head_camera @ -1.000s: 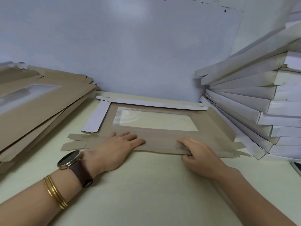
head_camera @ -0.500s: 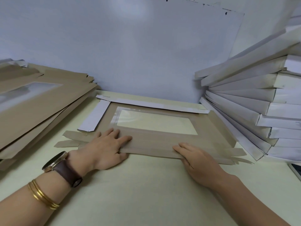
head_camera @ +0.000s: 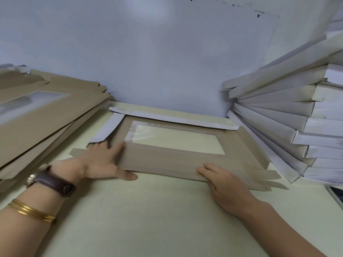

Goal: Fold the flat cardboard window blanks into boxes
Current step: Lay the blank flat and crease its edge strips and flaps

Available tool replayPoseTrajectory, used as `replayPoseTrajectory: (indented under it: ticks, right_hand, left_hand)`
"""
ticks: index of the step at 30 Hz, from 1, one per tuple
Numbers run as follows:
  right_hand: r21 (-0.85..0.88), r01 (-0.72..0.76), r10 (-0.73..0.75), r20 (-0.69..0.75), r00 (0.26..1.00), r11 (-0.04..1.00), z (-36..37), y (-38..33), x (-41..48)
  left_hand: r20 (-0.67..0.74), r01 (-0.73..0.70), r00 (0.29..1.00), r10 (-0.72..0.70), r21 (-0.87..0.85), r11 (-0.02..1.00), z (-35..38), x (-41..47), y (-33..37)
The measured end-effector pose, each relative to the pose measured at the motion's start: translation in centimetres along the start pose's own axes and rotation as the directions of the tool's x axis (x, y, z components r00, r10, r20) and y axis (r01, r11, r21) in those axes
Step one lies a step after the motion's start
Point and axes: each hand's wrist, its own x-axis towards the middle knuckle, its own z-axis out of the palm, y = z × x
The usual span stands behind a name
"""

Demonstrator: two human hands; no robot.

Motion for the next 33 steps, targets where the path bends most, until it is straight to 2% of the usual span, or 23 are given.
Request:
replayPoseTrajectory:
  ticks: [2, 4, 7, 9, 11, 13, 15, 17, 20, 24, 26, 28, 33]
  right_hand:
    - [0.001, 0.001, -0.001, 0.003, 1.0, 1.0, 0.0, 0.0, -0.1]
    - [-0.003, -0.001, 0.001, 0.004, 1.0, 1.0, 0.0, 0.0, -0.1]
    - [-0.007, 0.003, -0.003, 0.013, 1.0, 1.0, 0.1, 0.1, -0.1]
    - [-0.008, 0.009, -0.009, 0.019, 1.0, 1.0, 0.1, 0.2, -0.2]
    - [-0.01, 0.017, -0.017, 0.022, 1.0, 1.0, 0.1, 0.3, -0.2]
    - [-0.009, 0.021, -0.02, 0.027, 0.999, 1.0, 0.1, 0.3, -0.2]
    - [-0.006, 0.023, -0.023, 0.027, 0.999, 1.0, 0.0, 0.3, -0.3]
    - [0.002, 0.025, -0.025, 0.008, 1.0, 1.0, -0.1, 0.2, -0.4]
    - [0.002, 0.031, -0.031, 0.007, 0.999, 1.0, -0.2, 0.2, -0.5]
    - [0.009, 0.032, -0.032, 0.036, 0.999, 0.999, -0.6, 0.3, -0.2]
    - [-0.006, 0.019, -0.019, 0.07, 0.997, 1.0, -0.8, 0.7, -0.2]
    - [0.002, 0.013, -0.013, 0.086, 0.996, 1.0, -1.0, 1.1, 0.0]
    - [0.011, -0.001, -0.001, 0.105, 0.994, 1.0, -1.8, 1.7, 0.6]
  left_hand:
    - [0.049, -0.013, 0.999, 0.022, -0.173, 0.985, -0.6, -0.1, -1.2]
    - [0.039, -0.062, 0.996, 0.084, -0.388, 0.919, -1.1, -0.4, -2.0]
    - [-0.058, 0.015, 0.997, -0.056, -0.544, 0.839, -1.2, 0.5, -3.1]
    - [-0.098, 0.08, 0.986, -0.136, -0.44, 0.894, -0.8, 1.8, -4.0]
    - [-0.221, 0.132, 0.957, -0.19, -0.254, 0.958, -0.3, 2.8, -4.6]
    - [-0.236, 0.163, 0.958, -0.166, -0.032, 0.986, -0.1, 3.4, -4.9]
    - [-0.249, 0.148, 0.959, -0.137, 0.026, 0.989, -0.1, 3.4, -4.8]
    - [-0.302, 0.1, 0.949, -0.09, 0.018, 0.995, 0.1, 3.3, -4.5]
    - [-0.324, -0.057, 0.946, 0.03, -0.074, 0.996, 0.0, 2.6, -3.5]
    - [-0.103, -0.152, 0.987, 0.125, -0.317, 0.936, -1.5, 0.4, -2.5]
    - [0.013, -0.162, 0.984, 0.176, -0.328, 0.931, -1.8, -0.4, -2.7]
    - [0.078, -0.172, 0.977, 0.197, -0.251, 0.953, -1.7, -0.8, -2.8]
    - [-0.073, -0.206, 0.978, 0.194, -0.226, 0.952, -1.5, -0.3, -2.2]
